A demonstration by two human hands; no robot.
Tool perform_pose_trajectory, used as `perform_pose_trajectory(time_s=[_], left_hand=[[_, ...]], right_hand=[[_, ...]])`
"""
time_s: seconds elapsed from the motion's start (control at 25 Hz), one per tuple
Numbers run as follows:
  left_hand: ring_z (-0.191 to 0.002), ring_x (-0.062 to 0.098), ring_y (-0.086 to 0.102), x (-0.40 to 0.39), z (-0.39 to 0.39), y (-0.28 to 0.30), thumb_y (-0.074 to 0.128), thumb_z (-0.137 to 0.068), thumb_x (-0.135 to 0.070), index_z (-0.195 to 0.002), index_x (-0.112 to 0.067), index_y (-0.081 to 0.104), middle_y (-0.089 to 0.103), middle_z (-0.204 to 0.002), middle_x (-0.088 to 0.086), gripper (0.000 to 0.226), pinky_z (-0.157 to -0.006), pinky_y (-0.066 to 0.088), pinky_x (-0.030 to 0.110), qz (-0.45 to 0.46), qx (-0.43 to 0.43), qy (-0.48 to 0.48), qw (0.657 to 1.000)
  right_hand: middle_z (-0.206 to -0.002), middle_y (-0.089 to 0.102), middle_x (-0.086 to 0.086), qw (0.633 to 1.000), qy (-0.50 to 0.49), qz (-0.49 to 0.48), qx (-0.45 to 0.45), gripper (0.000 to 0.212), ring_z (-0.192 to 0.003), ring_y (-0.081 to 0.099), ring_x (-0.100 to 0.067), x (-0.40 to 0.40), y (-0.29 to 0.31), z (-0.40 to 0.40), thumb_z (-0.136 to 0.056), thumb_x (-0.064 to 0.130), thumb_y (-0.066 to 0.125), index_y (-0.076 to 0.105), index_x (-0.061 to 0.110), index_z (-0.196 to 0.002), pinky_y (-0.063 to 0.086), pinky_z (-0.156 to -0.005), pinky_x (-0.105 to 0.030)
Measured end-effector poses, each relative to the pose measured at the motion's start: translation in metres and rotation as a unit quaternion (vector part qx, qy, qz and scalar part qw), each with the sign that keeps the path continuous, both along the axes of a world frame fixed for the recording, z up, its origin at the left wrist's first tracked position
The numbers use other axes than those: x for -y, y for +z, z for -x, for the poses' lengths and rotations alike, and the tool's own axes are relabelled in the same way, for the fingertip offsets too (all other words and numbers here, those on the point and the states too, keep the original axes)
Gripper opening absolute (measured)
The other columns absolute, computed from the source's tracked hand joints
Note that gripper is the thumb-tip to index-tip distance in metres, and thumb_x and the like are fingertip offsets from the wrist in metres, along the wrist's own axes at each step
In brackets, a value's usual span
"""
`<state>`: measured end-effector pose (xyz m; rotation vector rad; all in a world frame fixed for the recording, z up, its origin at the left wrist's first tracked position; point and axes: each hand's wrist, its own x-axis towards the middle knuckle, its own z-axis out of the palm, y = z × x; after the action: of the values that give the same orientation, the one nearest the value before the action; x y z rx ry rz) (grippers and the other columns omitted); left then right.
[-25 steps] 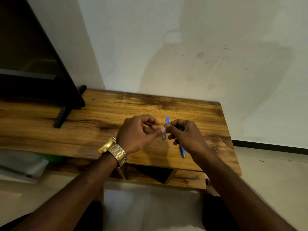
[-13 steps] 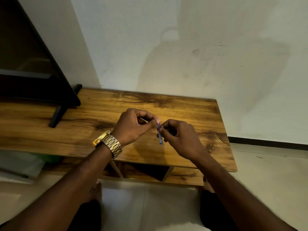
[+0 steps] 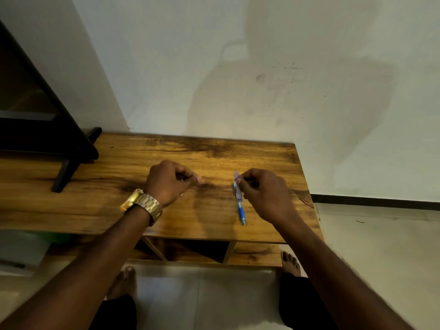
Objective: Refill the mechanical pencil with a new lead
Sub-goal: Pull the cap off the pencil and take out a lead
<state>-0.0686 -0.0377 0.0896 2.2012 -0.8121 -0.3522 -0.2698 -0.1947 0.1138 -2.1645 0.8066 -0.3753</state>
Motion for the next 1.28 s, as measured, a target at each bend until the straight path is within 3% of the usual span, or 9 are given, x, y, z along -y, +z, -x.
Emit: perform_pose_trajectory(time_s=[0.12, 0.48, 0.56, 0.64, 0.68, 0.76, 0.84, 1.0, 1.28], left_hand=[[-0.076, 0.000, 0.073, 0.001, 0.011, -0.019, 0.093, -0.079, -0.039, -0.084, -0.027, 0.088, 0.084, -0.087, -0.012, 0.014, -0.075, 0.064, 0.026, -0.113, 0.039, -0.050, 0.992], [-0.075, 0.005, 0.074, 0.005, 0.013, -0.041, 0.091, -0.076, -0.052, -0.075, -0.034, 0.084, 0.081, -0.080, -0.014, 0.020, -0.065, 0.058, 0.023, -0.142, 0.041, -0.006, 0.989], [-0.076, 0.009, 0.077, 0.006, 0.013, -0.035, 0.080, -0.088, -0.054, -0.086, -0.029, 0.086, 0.081, -0.081, -0.011, 0.026, -0.070, 0.063, 0.030, -0.102, 0.035, 0.014, 0.994], [-0.081, 0.018, 0.080, 0.008, 0.017, -0.023, 0.060, -0.102, -0.058, -0.102, -0.019, 0.085, 0.085, -0.094, 0.004, 0.046, -0.076, 0.066, 0.037, 0.074, -0.140, 0.088, 0.984], [-0.091, 0.022, 0.081, 0.008, 0.020, -0.015, 0.046, -0.106, -0.062, -0.114, -0.011, 0.081, 0.084, -0.108, 0.012, 0.062, -0.081, 0.064, 0.036, 0.199, -0.303, 0.116, 0.925], [-0.123, 0.027, 0.073, 0.006, 0.034, 0.000, 0.024, -0.105, -0.073, -0.139, -0.002, 0.066, 0.073, -0.137, 0.020, 0.089, -0.100, 0.056, 0.034, 0.389, -0.556, 0.084, 0.730], [-0.145, 0.029, 0.057, 0.003, 0.048, 0.008, 0.016, -0.098, -0.083, -0.152, -0.001, 0.052, 0.061, -0.153, 0.020, 0.105, -0.118, 0.044, 0.036, 0.450, -0.637, 0.025, 0.625], [-0.154, 0.032, 0.047, -0.002, 0.060, 0.024, 0.015, -0.089, -0.092, -0.158, -0.001, 0.044, 0.056, -0.158, 0.020, 0.118, -0.116, 0.045, 0.037, 0.482, -0.649, -0.006, 0.589], [-0.157, 0.033, 0.040, -0.012, 0.056, 0.024, 0.010, -0.095, -0.086, -0.161, 0.003, 0.038, 0.046, -0.165, 0.022, 0.114, -0.128, 0.030, 0.041, 0.573, -0.645, -0.018, 0.506]], right_hand=[[-0.096, 0.081, 0.004, 0.995, -0.058, -0.071, 0.044, 0.019, -0.087, 0.076, -0.011, 0.006, 0.005, 0.002, -0.106, 0.031, 0.067, 0.079, 0.018, -0.109, 0.058, -0.070, -0.026], [-0.099, 0.083, -0.001, 0.975, -0.075, -0.175, 0.115, 0.018, -0.086, 0.077, -0.009, 0.000, 0.010, 0.001, -0.110, 0.026, 0.061, 0.076, 0.017, -0.112, 0.053, -0.070, -0.022], [-0.098, 0.083, 0.000, 0.971, -0.081, -0.189, 0.120, 0.016, -0.086, 0.078, -0.008, -0.001, 0.010, -0.001, -0.110, 0.027, 0.061, 0.075, 0.021, -0.112, 0.054, -0.071, -0.022], [-0.100, 0.081, -0.001, 0.963, -0.093, -0.215, 0.132, 0.014, -0.087, 0.078, -0.010, -0.002, 0.012, -0.003, -0.110, 0.024, 0.061, 0.075, 0.021, -0.113, 0.057, -0.073, -0.026], [-0.101, 0.080, -0.003, 0.957, -0.095, -0.233, 0.141, 0.013, -0.087, 0.077, -0.012, -0.004, 0.014, -0.005, -0.109, 0.021, 0.062, 0.074, 0.019, -0.113, 0.059, -0.076, -0.028], [-0.102, 0.079, -0.005, 0.951, -0.079, -0.258, 0.152, 0.012, -0.084, 0.076, -0.013, -0.011, 0.020, -0.008, -0.107, 0.016, 0.065, 0.075, 0.016, -0.114, 0.063, -0.081, -0.033], [-0.096, 0.080, -0.008, 0.955, -0.036, -0.252, 0.151, 0.012, -0.082, 0.075, -0.013, -0.021, 0.027, -0.008, -0.103, 0.016, 0.070, 0.078, 0.017, -0.111, 0.065, -0.082, -0.032], [-0.086, 0.073, -0.018, 0.957, 0.032, -0.231, 0.171, 0.008, -0.072, 0.072, -0.013, -0.045, 0.039, -0.014, -0.097, 0.012, 0.076, 0.076, 0.015, -0.105, 0.063, -0.071, -0.025], [-0.092, 0.082, 0.007, 0.978, 0.099, -0.102, 0.152, 0.005, -0.080, 0.077, -0.013, -0.075, 0.037, -0.032, -0.098, 0.020, 0.077, 0.080, 0.024, -0.098, 0.063, -0.069, -0.031]])
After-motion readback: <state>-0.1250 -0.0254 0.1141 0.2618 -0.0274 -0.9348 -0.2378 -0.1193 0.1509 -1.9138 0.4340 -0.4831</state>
